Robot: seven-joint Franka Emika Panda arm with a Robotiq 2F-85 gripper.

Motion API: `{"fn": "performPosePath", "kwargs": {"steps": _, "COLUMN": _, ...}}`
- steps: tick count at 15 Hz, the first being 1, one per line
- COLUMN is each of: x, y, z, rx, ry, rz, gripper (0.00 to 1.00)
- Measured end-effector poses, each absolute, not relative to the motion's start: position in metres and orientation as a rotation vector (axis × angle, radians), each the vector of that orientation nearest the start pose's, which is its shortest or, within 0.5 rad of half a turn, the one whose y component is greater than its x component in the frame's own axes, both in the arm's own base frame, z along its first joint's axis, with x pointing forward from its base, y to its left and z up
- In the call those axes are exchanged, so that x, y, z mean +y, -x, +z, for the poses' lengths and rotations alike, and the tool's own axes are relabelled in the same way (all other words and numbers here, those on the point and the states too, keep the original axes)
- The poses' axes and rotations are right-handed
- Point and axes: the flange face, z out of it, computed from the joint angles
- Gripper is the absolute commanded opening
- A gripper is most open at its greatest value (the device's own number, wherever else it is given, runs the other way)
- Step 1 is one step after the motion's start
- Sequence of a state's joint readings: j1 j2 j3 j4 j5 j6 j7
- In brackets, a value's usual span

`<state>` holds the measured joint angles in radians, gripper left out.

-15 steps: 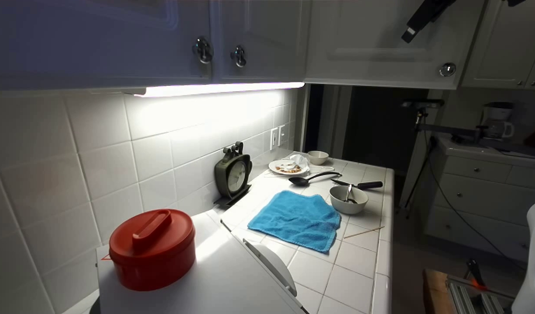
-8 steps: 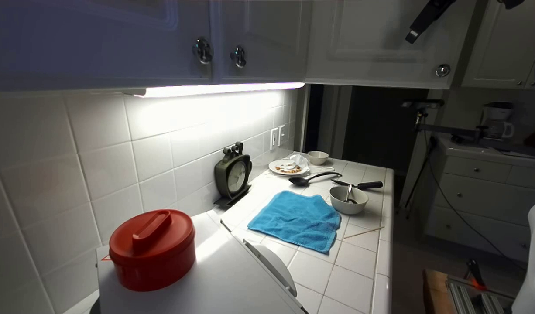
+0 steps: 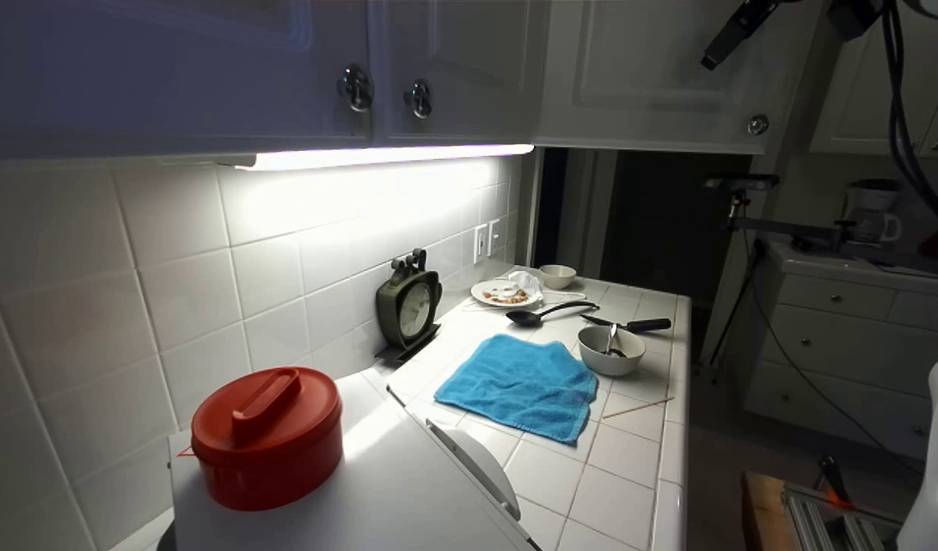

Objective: Close the open upper cabinet door.

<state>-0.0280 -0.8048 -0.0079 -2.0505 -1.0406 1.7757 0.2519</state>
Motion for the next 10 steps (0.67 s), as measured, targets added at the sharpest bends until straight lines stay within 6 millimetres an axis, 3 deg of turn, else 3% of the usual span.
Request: {"fn": "performPosePath", "kwargs": {"steps": 10, "x": -0.136, "y": -0.288, "z": 0.791, "rx": -0.358, "ry": -1.861, "rz": 0.805, "gripper": 1.0}}
